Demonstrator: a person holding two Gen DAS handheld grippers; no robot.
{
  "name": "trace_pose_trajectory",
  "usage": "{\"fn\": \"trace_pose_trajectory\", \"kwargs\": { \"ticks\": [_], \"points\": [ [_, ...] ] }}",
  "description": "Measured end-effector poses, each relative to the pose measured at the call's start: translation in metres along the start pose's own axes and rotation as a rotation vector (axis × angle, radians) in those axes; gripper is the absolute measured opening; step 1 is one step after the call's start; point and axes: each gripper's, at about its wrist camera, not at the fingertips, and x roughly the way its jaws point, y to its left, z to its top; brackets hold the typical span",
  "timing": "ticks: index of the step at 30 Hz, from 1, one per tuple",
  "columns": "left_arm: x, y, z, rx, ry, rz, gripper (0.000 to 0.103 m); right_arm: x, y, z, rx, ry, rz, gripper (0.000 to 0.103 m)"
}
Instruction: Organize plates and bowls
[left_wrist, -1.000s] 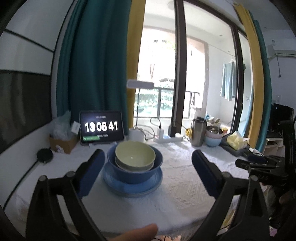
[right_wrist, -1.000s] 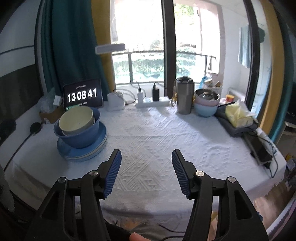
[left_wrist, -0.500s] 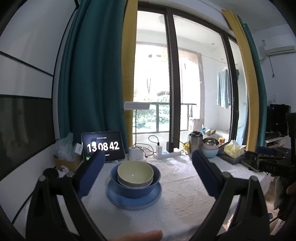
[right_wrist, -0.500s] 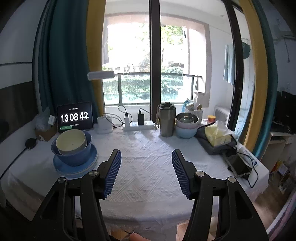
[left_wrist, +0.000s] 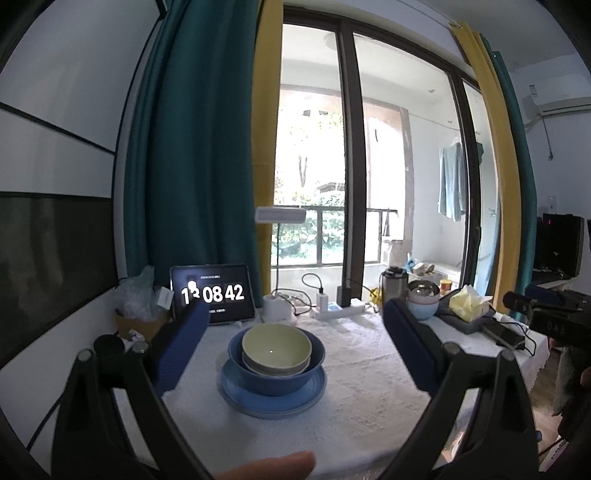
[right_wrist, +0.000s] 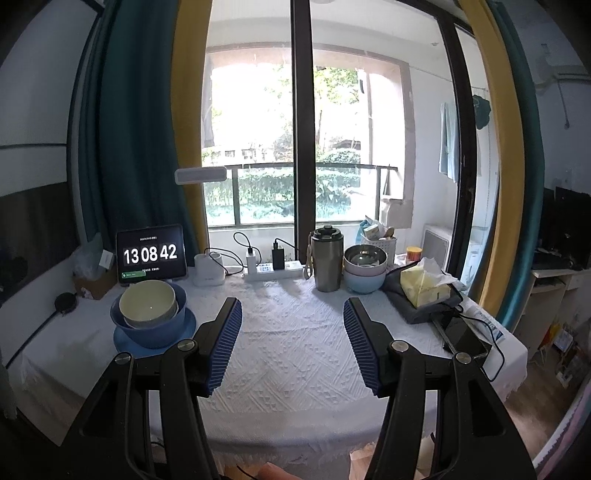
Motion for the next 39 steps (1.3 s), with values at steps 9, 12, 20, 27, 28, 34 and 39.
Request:
{"fn": "trace_pose_trajectory", "kwargs": {
  "ticks": [9, 12, 20, 27, 28, 34, 39],
  "points": [
    [0.0007, 0.0022, -0.0006, -0.001, 0.002, 0.019, 0.096, -0.0031, 0.0002, 0.0014, -0.001, -0.007, 0.000, 0.067],
    [0.0014, 0.0025, -0.0014, -0.003, 0.007, 0.017, 0.096, -0.0011, 0.0013, 0.0010, -0.003, -0.002, 0.000, 0.067],
    [0.0019, 0.0032, -0.0017, -0.006, 0.012, 0.017, 0.096, 0.0008, 0.0031, -0.0007, -0.005, 0.006, -0.001, 0.067],
    [0.0012, 0.0021, -0.0039, -0.006, 0.020, 0.017, 0.096, 0.0013, 0.0058, -0.0014, -0.009, 0.009, 0.002, 0.067],
    [0.0013, 0.0021, -0.0042, -0.007, 0.022, 0.017, 0.096, 0.0013, 0.0060, -0.0016, -0.009, 0.009, 0.002, 0.067],
    [0.0012, 0.0025, -0.0042, -0.009, 0.022, 0.017, 0.096, 0.0024, 0.0060, -0.0020, -0.009, 0.013, 0.003, 0.067],
    [0.0012, 0.0025, -0.0045, -0.008, 0.023, 0.017, 0.096, 0.0032, 0.0061, -0.0031, -0.008, 0.016, 0.004, 0.067]
  ]
}}
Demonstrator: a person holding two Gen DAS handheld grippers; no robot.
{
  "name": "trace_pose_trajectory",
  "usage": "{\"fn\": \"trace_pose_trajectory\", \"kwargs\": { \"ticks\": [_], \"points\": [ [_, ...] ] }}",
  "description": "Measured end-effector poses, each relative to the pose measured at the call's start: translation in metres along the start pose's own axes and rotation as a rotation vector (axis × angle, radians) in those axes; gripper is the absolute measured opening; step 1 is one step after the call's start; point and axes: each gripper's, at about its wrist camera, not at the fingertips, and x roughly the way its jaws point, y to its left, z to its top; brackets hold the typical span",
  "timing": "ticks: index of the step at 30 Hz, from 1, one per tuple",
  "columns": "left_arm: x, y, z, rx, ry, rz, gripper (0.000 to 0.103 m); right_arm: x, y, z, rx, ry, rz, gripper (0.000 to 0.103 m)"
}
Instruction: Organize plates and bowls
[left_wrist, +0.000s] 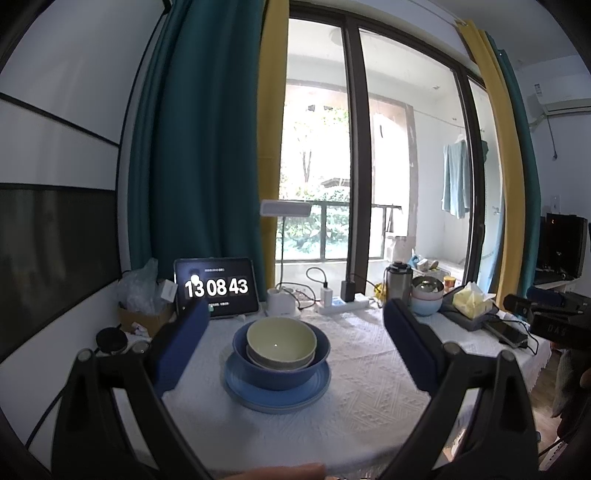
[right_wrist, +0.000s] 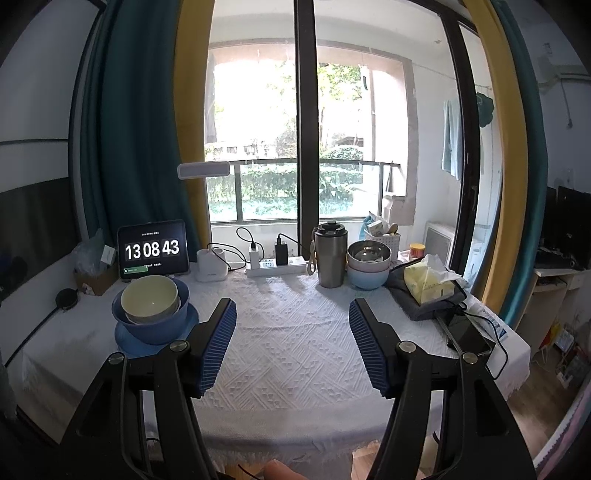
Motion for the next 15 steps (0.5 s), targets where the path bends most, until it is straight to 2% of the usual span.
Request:
{"fn": "trace_pose_trajectory", "kwargs": {
  "ticks": [15],
  "points": [
    [0.0004, -0.0021, -0.0014, 0.001, 0.015, 0.000, 0.096, 0.0027, 0.0016, -0.0044, 0.002, 0.010, 0.001, 0.067]
  ]
}}
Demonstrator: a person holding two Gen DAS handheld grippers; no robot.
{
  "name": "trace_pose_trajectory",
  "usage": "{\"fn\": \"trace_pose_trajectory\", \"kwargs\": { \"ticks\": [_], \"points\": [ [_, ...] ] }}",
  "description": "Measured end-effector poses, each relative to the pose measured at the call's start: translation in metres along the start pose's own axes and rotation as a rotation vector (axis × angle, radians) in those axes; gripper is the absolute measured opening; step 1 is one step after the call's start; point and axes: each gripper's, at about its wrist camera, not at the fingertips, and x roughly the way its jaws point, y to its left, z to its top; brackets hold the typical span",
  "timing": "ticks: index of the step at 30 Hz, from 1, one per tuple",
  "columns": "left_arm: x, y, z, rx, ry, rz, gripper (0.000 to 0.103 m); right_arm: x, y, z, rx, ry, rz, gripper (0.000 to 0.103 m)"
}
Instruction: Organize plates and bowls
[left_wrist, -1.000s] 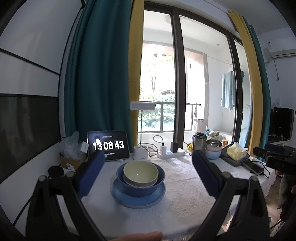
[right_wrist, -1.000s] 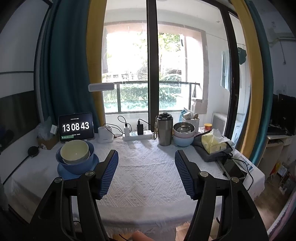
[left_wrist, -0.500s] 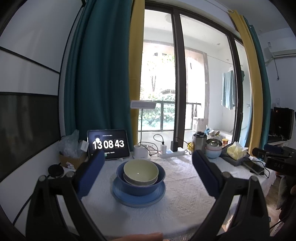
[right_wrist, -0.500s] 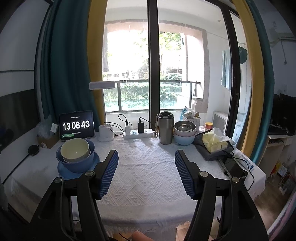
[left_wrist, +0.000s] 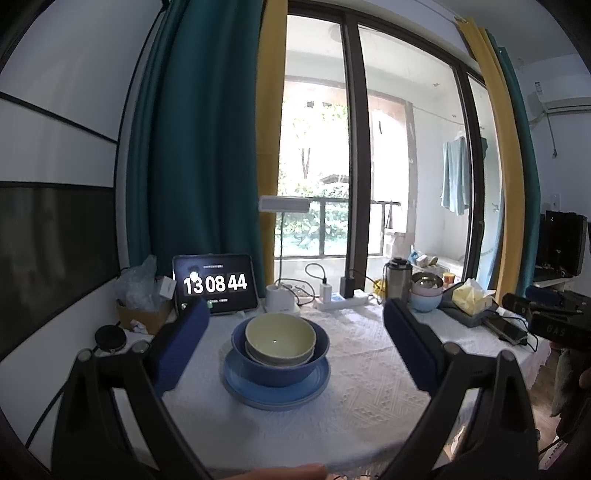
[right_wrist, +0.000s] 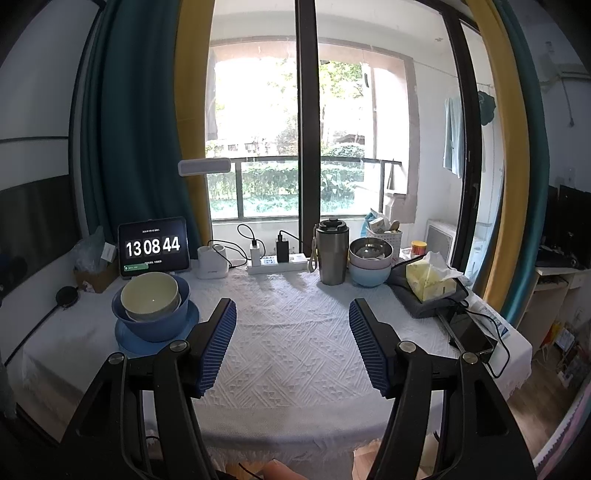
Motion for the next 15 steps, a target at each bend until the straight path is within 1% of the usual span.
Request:
{"fn": "trace_pose_trajectory", "kwargs": {
  "ticks": [15],
  "points": [
    [0.0022, -0.0010, -0.0016, 0.000, 0.010, -0.001, 0.096, 0.0021, 0.0010, 0.0005, -0.008, 0.007, 0.011, 0.067]
  ]
}}
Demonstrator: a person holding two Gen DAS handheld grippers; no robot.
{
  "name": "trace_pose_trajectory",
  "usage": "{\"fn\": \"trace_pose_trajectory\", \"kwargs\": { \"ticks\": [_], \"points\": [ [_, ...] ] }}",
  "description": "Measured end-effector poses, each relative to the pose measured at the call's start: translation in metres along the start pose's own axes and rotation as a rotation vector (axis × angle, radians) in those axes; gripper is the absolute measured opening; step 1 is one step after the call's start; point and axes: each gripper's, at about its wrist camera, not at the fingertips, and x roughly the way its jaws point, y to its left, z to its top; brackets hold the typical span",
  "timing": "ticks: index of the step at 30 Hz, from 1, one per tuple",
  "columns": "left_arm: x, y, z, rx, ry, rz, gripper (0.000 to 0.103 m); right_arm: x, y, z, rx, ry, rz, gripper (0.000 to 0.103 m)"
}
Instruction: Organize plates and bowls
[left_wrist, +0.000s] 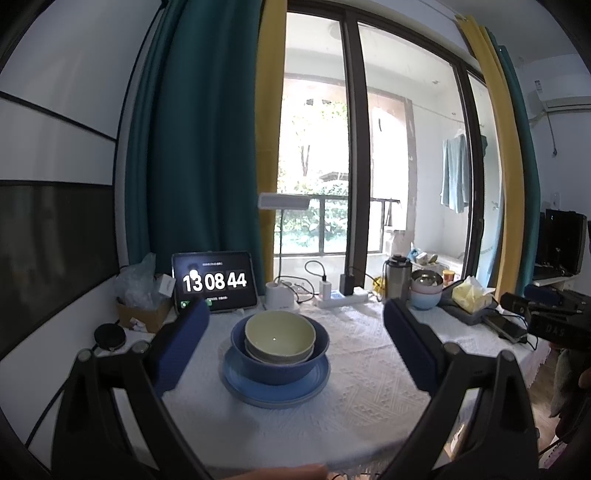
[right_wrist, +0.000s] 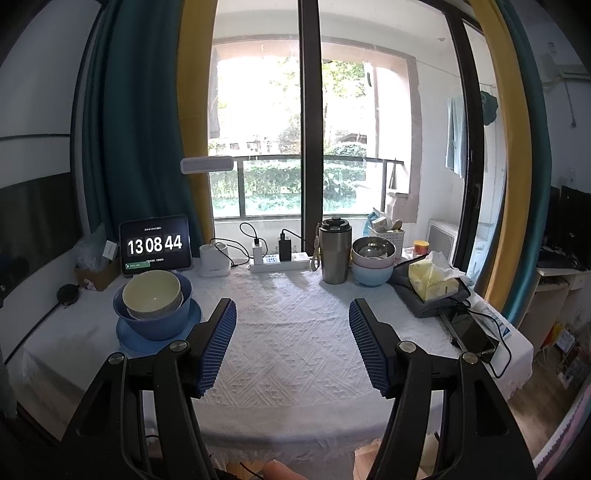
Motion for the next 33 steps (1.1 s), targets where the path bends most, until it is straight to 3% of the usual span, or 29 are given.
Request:
{"fn": "trace_pose_trajectory", "kwargs": {
  "ticks": [33],
  "points": [
    [0.0013, -0.0029, -0.0001, 0.009, 0.008, -0.006, 0.096, 0.0009, 0.0004, -0.0004, -0.001, 0.006, 0.001, 0.067]
  ]
}}
